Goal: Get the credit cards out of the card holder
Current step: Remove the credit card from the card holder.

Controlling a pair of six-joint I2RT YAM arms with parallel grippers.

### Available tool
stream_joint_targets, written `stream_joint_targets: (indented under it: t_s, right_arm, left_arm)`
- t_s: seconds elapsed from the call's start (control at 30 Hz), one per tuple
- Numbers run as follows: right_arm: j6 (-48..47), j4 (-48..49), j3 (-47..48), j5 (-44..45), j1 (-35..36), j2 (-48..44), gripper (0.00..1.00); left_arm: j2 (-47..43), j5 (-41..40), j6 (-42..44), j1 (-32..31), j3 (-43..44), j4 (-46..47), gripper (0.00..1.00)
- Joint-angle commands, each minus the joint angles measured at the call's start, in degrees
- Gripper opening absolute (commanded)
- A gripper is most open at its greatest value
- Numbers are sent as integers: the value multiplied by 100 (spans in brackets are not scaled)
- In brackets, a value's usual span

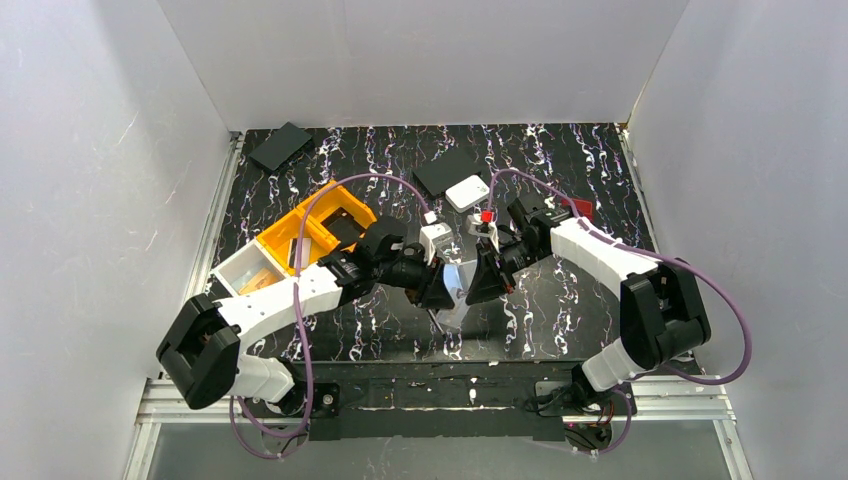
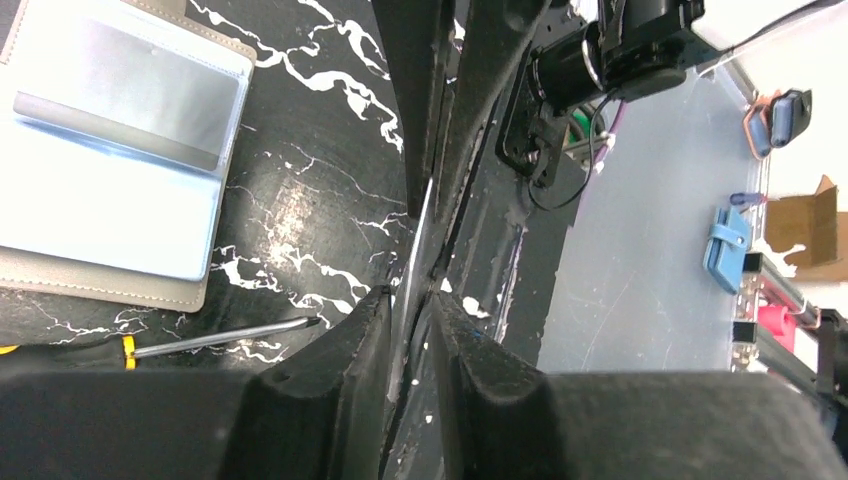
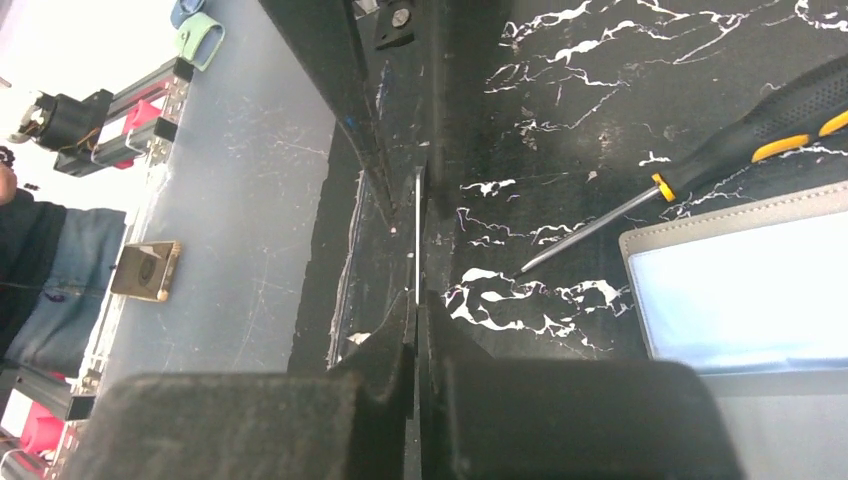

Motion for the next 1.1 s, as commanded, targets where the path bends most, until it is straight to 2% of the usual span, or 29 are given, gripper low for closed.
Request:
stream_joint_targets:
  t_s: [0.0,0.13,0.17,0.23,0.37,0.47,0.57,0.7,0.8,0.97,1.07]
  right_arm:
    - [-723,-715,403,-412,28,65,1]
    - [-704,-757,447,-412,28,51,1]
    - [-651,-737,451,-413,20,50,1]
    - [-446,-586,425,-420,15,43,1]
    - [611,346,144,-598,-24,-70,1]
    - [1708,1429,-136,-729,-42,-214,1]
    - [2147,1861,-281,-773,-59,-245,1]
    - [2212,1881,-265,-772,-75,-186,1]
    - [2221,1880,-261,-791,-99,-186,1]
    - [2230,1882,-269,-824,-121,-178,1]
    - [2230,1889,-273,-820,-130,-171,1]
  left_arm:
    - [-274,-243,-221,-44,-35,341,32]
    - [-524,-300,-567,39,-304,495,64]
    - [-592,-263,-651,64,-401,581,67]
    - [-743,-166,-883,125,-673,910,70]
    - [-1125,-242,-1574,211,-1372,2140,82]
    - [-1177,-320,-1852,214,-1615,2527,83]
    - [-1059,-256,-2034,214,-1644,2704,83]
    - [-954,-246,-2174,213,-1605,2856,76]
    - [-884,-171,-2196,215,-1574,2888,56]
    - [-758,26,-2303,313,-1592,2887,36]
    - [-762,109,-2329,359,-1593,2888,11]
